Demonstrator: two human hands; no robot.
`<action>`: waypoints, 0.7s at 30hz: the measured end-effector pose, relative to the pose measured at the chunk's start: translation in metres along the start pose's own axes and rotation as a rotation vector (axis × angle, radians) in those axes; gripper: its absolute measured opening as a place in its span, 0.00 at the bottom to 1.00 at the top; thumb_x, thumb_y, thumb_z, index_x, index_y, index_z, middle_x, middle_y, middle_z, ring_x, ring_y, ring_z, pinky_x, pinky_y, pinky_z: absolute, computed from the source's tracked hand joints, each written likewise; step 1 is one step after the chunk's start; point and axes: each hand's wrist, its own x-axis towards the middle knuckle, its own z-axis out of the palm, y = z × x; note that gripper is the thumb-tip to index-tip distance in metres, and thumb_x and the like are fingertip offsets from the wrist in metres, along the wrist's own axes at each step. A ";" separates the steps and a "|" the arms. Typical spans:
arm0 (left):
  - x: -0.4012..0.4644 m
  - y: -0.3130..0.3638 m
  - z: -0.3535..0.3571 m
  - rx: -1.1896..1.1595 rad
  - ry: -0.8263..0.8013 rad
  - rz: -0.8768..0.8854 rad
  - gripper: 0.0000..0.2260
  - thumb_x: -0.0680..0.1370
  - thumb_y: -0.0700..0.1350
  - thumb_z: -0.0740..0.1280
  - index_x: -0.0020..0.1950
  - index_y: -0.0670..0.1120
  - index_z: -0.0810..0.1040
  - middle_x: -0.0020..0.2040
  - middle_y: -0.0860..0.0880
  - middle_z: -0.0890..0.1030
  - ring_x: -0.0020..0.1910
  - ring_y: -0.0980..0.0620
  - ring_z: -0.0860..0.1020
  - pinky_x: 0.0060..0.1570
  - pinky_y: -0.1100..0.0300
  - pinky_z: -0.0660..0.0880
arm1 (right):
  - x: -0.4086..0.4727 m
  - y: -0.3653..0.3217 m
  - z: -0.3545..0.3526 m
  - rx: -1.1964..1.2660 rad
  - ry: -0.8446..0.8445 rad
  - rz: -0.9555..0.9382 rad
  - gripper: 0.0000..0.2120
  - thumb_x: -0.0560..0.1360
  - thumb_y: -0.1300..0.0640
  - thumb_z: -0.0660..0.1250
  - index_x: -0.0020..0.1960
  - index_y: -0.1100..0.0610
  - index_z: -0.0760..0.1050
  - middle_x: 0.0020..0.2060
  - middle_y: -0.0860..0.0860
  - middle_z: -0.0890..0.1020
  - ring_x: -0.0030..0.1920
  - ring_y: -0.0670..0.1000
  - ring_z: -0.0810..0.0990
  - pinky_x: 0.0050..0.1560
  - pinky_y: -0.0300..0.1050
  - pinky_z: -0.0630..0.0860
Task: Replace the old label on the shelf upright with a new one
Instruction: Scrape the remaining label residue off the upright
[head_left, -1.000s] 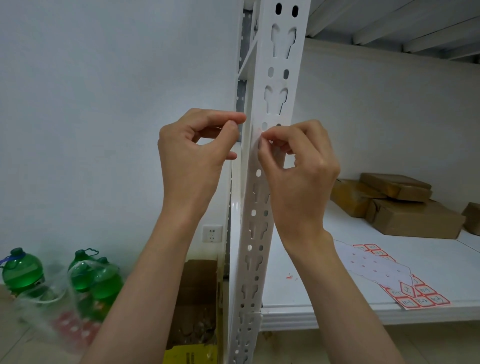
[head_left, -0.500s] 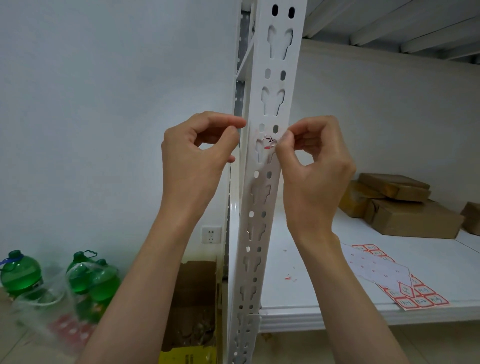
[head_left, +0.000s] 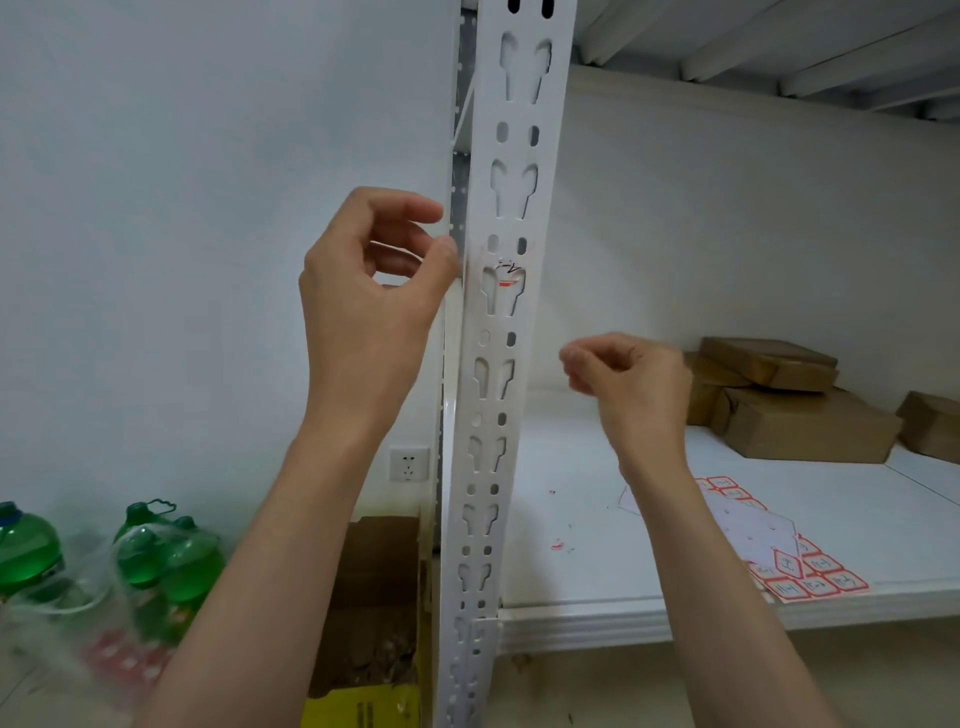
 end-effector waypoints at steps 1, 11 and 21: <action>0.000 0.000 0.000 -0.003 0.009 -0.002 0.07 0.77 0.43 0.71 0.54 0.49 0.80 0.42 0.58 0.80 0.42 0.58 0.79 0.45 0.49 0.82 | -0.001 0.005 -0.001 -0.072 -0.048 0.025 0.07 0.72 0.62 0.76 0.37 0.52 0.84 0.32 0.51 0.85 0.32 0.48 0.82 0.45 0.48 0.84; -0.003 -0.001 0.006 -0.002 0.007 -0.009 0.08 0.76 0.44 0.71 0.55 0.48 0.79 0.43 0.57 0.80 0.42 0.57 0.79 0.44 0.49 0.82 | -0.005 0.066 -0.004 -0.500 -0.363 0.331 0.11 0.73 0.72 0.69 0.43 0.59 0.86 0.38 0.52 0.84 0.37 0.52 0.82 0.30 0.38 0.73; -0.002 -0.004 0.008 -0.021 -0.014 -0.062 0.05 0.78 0.45 0.67 0.53 0.51 0.79 0.44 0.55 0.81 0.46 0.52 0.81 0.50 0.49 0.81 | -0.005 0.076 0.002 -0.563 -0.286 0.309 0.10 0.71 0.60 0.78 0.36 0.59 0.77 0.34 0.53 0.82 0.32 0.51 0.77 0.35 0.42 0.74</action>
